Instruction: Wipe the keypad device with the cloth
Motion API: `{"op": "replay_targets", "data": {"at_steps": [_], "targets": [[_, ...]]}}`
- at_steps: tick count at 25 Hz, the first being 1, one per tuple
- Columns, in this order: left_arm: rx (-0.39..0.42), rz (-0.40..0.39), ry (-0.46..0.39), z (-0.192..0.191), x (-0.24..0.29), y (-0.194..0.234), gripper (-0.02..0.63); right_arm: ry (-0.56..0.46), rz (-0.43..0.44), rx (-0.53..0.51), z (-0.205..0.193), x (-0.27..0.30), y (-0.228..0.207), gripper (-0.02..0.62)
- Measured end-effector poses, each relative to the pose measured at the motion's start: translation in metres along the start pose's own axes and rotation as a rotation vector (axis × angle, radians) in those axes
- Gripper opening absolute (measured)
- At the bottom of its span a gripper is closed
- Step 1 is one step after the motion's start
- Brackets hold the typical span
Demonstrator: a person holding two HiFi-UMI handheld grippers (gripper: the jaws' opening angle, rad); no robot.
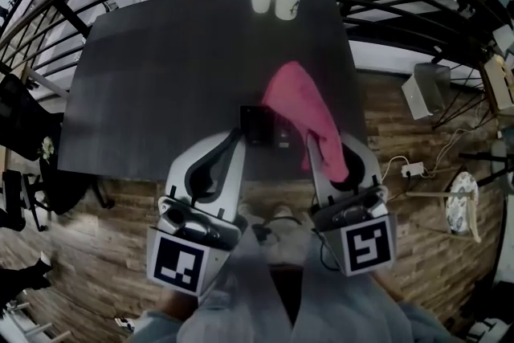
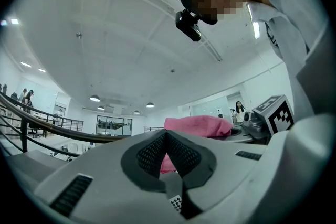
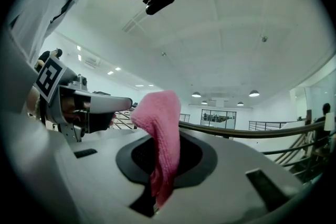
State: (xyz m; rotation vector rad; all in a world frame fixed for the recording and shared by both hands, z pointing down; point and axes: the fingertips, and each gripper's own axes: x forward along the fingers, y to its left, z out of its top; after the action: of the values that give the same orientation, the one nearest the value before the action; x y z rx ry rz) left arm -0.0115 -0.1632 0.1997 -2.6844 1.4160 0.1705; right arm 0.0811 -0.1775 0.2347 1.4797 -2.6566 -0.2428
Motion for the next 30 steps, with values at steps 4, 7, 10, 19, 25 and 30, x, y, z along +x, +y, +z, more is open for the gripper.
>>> {"op": "replay_targets", "data": {"at_steps": [4, 7, 10, 19, 25, 30], "targets": [[-0.009, 0.005, -0.001, 0.000, -0.001, 0.001, 0.000, -0.005, -0.001, 0.007, 0.001, 0.001, 0.000, 0.041], [-0.005, 0.009, 0.002, -0.001, -0.003, 0.002, 0.000, -0.005, 0.001, 0.004, 0.000, 0.001, 0.001, 0.040], [-0.003, 0.012, 0.005, 0.000, -0.005, 0.003, 0.000, -0.012, 0.002, 0.001, 0.002, 0.002, 0.003, 0.040], [-0.005, 0.024, 0.010, -0.003, -0.010, 0.007, 0.000, 0.004, 0.010, 0.008, -0.003, 0.003, 0.008, 0.040], [0.000, 0.031, 0.014, -0.003, -0.010, 0.009, 0.000, 0.005, 0.019, 0.010, -0.004, 0.004, 0.009, 0.040], [-0.005, 0.030, 0.015, -0.003, -0.010, 0.008, 0.000, 0.006, 0.028, 0.009, -0.004, 0.005, 0.011, 0.040]]}}
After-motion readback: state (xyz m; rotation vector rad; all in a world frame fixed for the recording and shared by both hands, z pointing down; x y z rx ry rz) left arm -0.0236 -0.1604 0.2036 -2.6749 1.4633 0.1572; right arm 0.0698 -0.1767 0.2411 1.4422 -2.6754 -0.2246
